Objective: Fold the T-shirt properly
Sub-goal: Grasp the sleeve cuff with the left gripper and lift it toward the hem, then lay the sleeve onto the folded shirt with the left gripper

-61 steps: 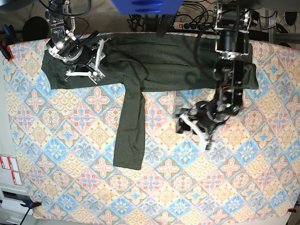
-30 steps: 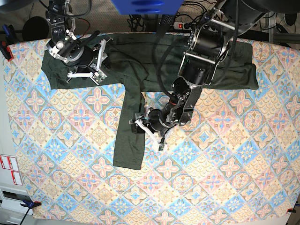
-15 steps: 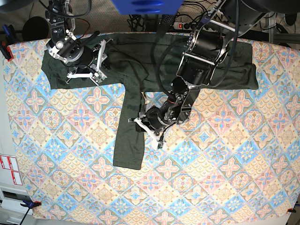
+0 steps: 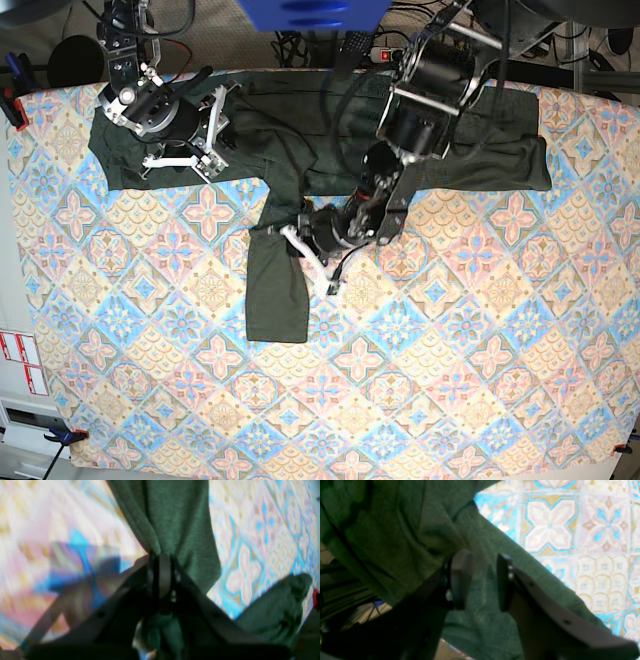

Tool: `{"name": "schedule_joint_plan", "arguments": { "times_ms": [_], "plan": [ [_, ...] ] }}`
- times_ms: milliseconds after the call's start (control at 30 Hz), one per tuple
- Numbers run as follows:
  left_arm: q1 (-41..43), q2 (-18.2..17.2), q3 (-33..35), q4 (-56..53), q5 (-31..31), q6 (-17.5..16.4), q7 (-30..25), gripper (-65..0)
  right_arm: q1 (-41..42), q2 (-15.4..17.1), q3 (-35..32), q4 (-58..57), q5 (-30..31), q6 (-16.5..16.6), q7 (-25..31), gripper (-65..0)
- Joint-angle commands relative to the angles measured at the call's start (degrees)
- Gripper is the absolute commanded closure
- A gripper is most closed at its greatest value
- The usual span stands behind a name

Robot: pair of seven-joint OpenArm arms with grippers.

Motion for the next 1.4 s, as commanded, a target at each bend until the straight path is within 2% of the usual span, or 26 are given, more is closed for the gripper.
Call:
{"name": "schedule_joint_plan", "arguments": {
  "times_ms": [0,267,567,967,1367],
  "plan": [
    [-0.3,-0.9,-0.1,3.4,0.2,1.4,-0.3,0.0,0.1,0.5,0.2,1.2,0.6,-0.2,0.8,-19.2],
    [9.9,-9.0,-0.2,23.6,0.0,6.5,-0.2,0.0,0.3,0.5,0.2,1.2,0.6,-0.2,0.8,-19.2],
    [21.8,-17.8,-1.2,42.9,0.0,9.4,-0.6,0.0,0.4,0.5,0.2,1.0,0.6,-0.2,0.9,-19.2],
    [39.9,-19.4,-14.0,64.2,0.4,9.6,-0.4,0.0,0.4,0.5,0.2,0.9,0.6,-0.2,0.9,-19.2],
    [52.6,-19.2,-25.7,69.0,0.1,9.6,-0.7,0.0,0.4,0.5,0.2,0.8,0.6,-0.2,0.9,-19.2]
  ]
}}
